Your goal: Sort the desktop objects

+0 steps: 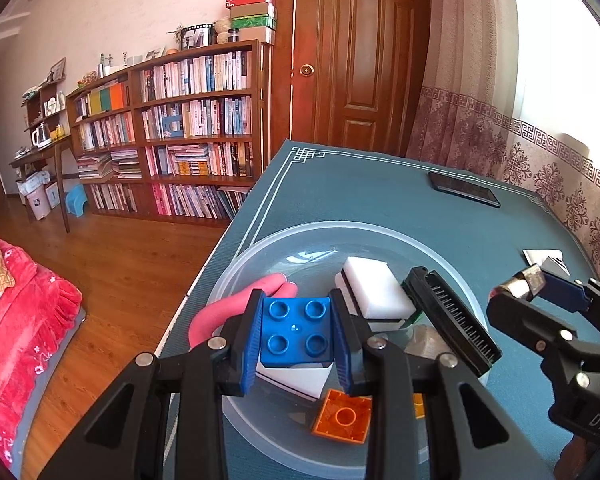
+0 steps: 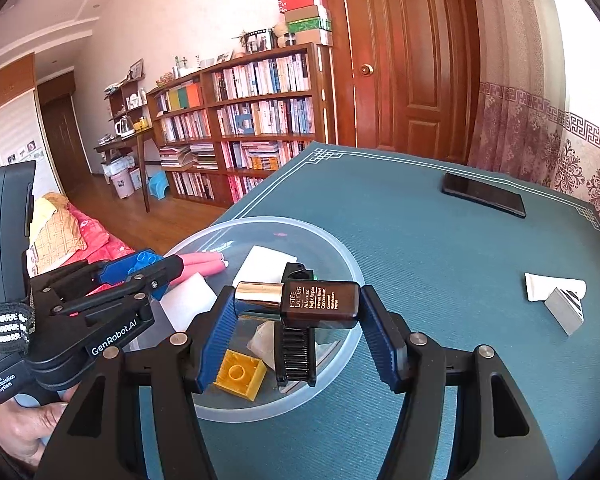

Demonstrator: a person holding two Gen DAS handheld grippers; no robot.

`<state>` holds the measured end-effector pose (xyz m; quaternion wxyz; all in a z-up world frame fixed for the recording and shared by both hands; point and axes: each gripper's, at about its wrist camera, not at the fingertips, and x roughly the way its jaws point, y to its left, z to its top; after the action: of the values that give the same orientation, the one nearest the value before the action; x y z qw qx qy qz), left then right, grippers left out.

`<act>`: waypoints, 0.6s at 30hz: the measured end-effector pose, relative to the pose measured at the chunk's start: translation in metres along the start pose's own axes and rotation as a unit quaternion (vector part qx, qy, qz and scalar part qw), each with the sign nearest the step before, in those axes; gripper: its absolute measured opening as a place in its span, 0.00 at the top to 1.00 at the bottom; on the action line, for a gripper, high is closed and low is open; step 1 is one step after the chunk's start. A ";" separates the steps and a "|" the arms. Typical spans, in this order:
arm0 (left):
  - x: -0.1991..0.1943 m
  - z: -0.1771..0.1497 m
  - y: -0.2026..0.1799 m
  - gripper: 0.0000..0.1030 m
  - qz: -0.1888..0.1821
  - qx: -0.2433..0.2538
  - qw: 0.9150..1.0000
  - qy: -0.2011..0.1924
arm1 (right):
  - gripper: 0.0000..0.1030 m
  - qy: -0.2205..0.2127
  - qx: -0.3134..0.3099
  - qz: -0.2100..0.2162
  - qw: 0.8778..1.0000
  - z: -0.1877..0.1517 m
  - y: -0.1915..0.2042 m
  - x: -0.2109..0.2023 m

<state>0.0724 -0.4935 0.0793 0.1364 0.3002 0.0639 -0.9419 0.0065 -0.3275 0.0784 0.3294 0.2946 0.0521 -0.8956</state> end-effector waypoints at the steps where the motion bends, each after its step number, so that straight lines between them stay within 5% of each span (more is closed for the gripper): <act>1: 0.000 0.000 0.000 0.66 0.000 0.000 1.000 0.000 | 0.38 0.001 0.000 0.001 1.000 0.000 0.001 0.001; 8: 0.003 0.000 0.000 0.65 -0.002 -0.002 1.000 0.004 | 0.38 0.010 -0.001 0.013 1.000 0.000 0.002 0.010; 10: 0.005 -0.001 0.002 0.35 -0.009 -0.007 1.000 0.011 | 0.37 0.020 -0.005 0.013 1.000 -0.001 0.004 0.016; 11: 0.004 -0.001 0.002 0.11 -0.006 -0.011 1.000 0.009 | 0.37 0.025 -0.008 0.012 1.000 -0.002 0.003 0.019; 18: 0.001 -0.002 0.004 0.01 0.016 -0.016 1.000 -0.004 | 0.32 0.022 0.006 0.003 1.000 -0.009 -0.009 0.015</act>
<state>0.0745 -0.4971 0.0770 0.1566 0.2951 0.0734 -0.9397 -0.0043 -0.3264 0.0618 0.3294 0.3160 0.0527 -0.8882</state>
